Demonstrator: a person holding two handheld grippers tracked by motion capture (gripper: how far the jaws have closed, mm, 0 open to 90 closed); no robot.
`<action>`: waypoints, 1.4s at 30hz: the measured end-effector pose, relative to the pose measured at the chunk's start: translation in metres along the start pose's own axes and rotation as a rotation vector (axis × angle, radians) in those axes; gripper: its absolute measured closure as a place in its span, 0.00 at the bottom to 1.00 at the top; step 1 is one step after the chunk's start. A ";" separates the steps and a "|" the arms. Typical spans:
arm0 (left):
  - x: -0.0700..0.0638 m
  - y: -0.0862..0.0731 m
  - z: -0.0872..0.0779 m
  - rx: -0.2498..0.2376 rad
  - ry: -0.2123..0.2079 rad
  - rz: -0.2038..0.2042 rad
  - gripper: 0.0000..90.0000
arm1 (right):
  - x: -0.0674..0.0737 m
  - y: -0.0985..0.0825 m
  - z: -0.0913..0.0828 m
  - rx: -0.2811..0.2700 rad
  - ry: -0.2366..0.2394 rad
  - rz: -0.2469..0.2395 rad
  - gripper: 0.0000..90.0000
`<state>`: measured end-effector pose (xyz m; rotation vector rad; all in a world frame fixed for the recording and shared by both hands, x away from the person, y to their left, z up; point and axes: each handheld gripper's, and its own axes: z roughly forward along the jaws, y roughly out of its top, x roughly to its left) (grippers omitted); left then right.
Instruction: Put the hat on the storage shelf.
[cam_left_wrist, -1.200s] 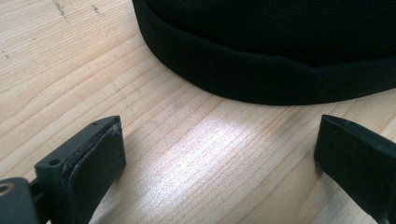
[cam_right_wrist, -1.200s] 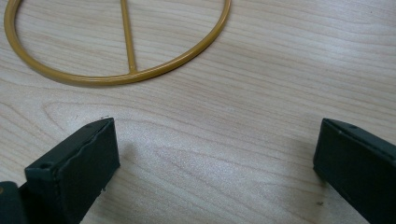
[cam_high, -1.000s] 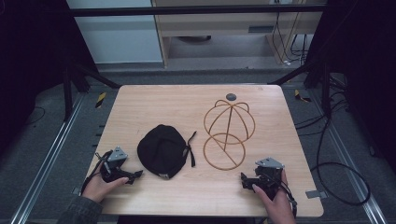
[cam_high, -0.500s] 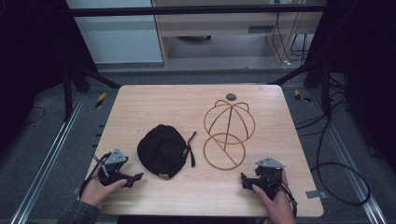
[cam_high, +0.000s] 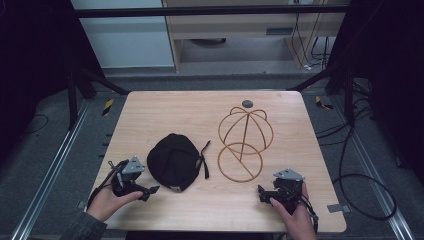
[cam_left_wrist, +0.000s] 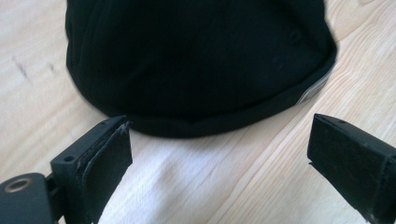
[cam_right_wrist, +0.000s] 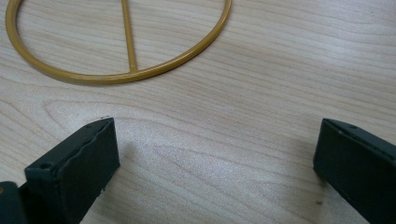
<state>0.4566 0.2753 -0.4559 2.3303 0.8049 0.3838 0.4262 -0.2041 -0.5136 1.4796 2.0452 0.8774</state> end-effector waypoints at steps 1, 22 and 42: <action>-0.001 0.005 -0.001 0.007 -0.003 0.007 0.07 | 0.000 0.000 0.000 0.000 0.000 0.000 0.00; 0.008 0.088 -0.005 0.095 0.019 0.090 0.06 | -0.003 -0.001 -0.001 0.002 0.010 0.001 0.00; 0.018 0.111 0.006 0.151 -0.001 0.147 0.15 | -0.012 -0.003 -0.003 0.002 -0.003 0.011 0.00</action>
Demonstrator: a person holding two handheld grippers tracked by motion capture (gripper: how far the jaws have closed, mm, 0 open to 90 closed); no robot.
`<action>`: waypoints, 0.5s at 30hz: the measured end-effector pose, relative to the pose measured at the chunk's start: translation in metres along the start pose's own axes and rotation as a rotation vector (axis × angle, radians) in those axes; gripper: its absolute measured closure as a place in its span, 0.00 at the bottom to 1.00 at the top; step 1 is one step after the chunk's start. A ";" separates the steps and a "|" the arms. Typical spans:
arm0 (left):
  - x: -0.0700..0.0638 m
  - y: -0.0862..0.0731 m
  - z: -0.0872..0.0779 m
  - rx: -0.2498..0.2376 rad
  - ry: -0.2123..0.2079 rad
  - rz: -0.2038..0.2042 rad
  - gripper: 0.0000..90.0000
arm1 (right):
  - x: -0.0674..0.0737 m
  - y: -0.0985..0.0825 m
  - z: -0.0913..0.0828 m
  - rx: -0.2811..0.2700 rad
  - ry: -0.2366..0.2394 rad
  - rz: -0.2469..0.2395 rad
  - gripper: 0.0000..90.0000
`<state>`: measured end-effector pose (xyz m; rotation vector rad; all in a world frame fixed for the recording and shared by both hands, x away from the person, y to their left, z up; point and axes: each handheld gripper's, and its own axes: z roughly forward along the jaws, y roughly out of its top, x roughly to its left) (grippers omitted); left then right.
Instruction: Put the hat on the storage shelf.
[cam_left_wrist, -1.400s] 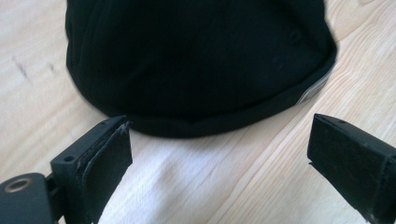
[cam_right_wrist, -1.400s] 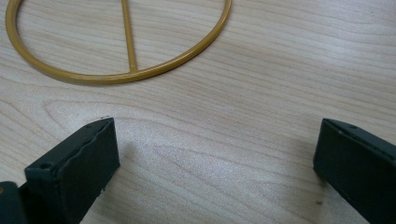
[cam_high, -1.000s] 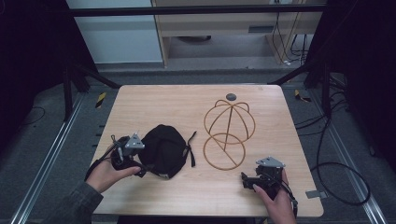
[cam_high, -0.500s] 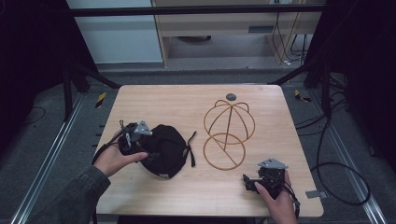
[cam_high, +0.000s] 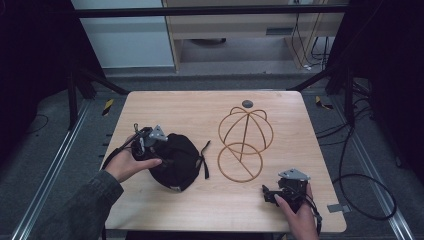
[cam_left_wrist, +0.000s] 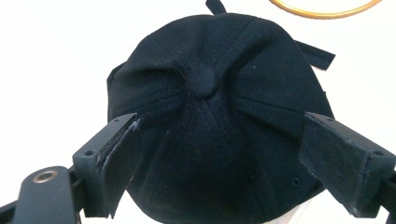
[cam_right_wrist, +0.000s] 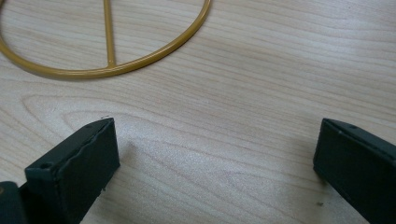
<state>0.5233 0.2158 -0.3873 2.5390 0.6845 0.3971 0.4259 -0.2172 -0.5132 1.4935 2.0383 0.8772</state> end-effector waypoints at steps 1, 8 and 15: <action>0.001 0.001 0.000 -0.004 0.001 -0.002 0.15 | 0.000 0.000 0.000 0.000 -0.003 0.002 0.00; 0.001 0.007 0.004 0.010 0.005 0.007 0.19 | 0.001 0.000 0.000 0.000 -0.007 0.007 0.00; 0.007 0.020 0.014 0.028 -0.015 0.014 0.28 | 0.001 0.000 0.000 0.000 -0.008 0.008 0.00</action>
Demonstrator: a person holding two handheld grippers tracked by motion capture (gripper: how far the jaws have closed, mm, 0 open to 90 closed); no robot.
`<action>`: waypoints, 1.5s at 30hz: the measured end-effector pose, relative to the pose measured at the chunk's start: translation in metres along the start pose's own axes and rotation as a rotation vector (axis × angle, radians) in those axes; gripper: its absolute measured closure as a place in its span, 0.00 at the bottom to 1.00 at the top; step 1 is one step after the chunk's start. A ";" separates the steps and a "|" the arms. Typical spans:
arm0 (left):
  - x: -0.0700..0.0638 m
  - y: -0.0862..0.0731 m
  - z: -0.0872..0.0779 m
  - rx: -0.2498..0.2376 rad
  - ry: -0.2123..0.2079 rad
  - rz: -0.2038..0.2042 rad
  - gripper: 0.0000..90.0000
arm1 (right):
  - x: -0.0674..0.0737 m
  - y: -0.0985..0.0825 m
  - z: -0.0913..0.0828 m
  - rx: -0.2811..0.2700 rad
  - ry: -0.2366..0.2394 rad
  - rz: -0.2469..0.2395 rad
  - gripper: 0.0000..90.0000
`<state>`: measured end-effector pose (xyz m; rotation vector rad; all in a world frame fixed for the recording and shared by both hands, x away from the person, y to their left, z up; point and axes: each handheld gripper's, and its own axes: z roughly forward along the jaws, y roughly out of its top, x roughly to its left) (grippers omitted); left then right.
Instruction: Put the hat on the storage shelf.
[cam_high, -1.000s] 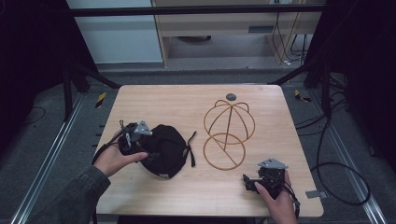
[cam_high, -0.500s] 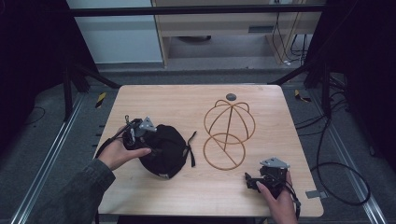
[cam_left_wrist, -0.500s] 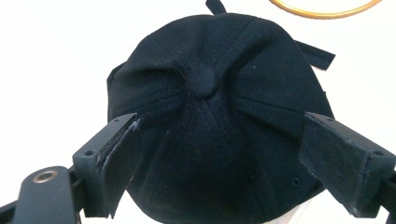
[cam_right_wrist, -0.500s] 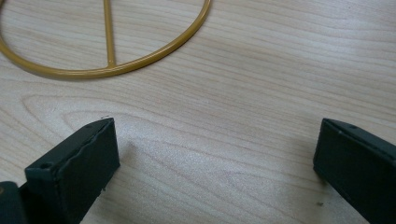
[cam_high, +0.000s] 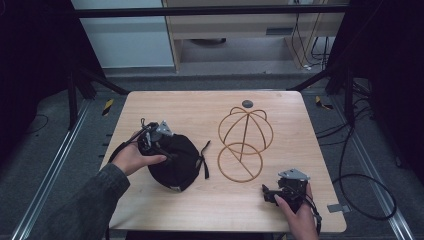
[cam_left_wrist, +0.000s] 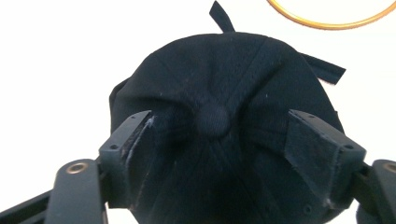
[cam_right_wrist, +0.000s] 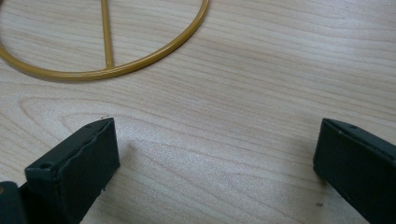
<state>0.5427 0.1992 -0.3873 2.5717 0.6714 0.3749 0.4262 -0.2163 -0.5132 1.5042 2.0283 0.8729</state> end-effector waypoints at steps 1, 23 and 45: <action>0.002 0.002 0.004 0.002 -0.018 -0.012 0.30 | 0.000 0.000 0.000 0.000 0.000 0.001 0.00; 0.006 -0.005 0.003 -0.021 -0.027 -0.032 0.80 | 0.000 0.000 0.000 0.000 0.000 0.000 0.00; 0.003 -0.033 -0.067 -0.189 0.033 -0.114 0.81 | 0.000 0.000 0.000 -0.001 -0.001 -0.001 0.00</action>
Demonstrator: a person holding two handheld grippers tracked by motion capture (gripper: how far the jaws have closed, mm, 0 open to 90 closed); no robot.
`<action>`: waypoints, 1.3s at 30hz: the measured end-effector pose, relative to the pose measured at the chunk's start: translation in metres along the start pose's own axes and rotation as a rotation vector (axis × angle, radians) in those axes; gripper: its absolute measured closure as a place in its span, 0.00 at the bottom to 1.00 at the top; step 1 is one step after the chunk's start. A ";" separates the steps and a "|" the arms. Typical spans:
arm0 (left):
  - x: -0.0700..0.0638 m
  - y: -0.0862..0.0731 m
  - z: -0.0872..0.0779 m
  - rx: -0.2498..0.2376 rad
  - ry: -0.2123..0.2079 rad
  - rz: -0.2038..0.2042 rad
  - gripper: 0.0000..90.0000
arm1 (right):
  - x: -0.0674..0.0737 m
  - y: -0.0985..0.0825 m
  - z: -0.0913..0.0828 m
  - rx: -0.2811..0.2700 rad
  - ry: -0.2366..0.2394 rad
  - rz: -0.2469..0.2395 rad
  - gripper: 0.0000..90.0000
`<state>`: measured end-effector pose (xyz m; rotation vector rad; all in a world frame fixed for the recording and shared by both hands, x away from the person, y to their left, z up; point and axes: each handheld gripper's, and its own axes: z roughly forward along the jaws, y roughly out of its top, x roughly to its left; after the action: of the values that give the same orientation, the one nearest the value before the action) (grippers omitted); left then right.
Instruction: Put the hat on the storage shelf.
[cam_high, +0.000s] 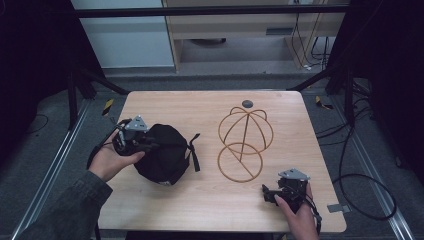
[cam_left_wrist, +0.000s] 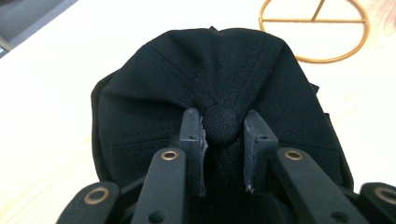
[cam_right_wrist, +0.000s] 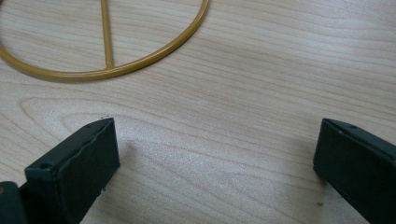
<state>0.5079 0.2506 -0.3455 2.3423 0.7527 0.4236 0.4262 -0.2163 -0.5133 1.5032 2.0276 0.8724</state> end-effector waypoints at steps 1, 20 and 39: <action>0.000 0.000 0.000 0.000 0.000 0.000 0.81 | 0.000 0.000 0.000 0.000 0.000 0.000 0.00; -0.009 0.001 -0.037 -0.146 0.028 -0.013 0.81 | 0.000 0.000 0.000 0.000 0.000 0.001 0.00; -0.024 0.026 -0.069 -0.211 0.043 0.057 0.81 | 0.002 0.002 0.002 -0.003 -0.026 0.020 0.00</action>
<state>0.4674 0.2522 -0.2798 2.1664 0.6302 0.5520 0.4281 -0.2139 -0.5133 1.5284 1.9951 0.8584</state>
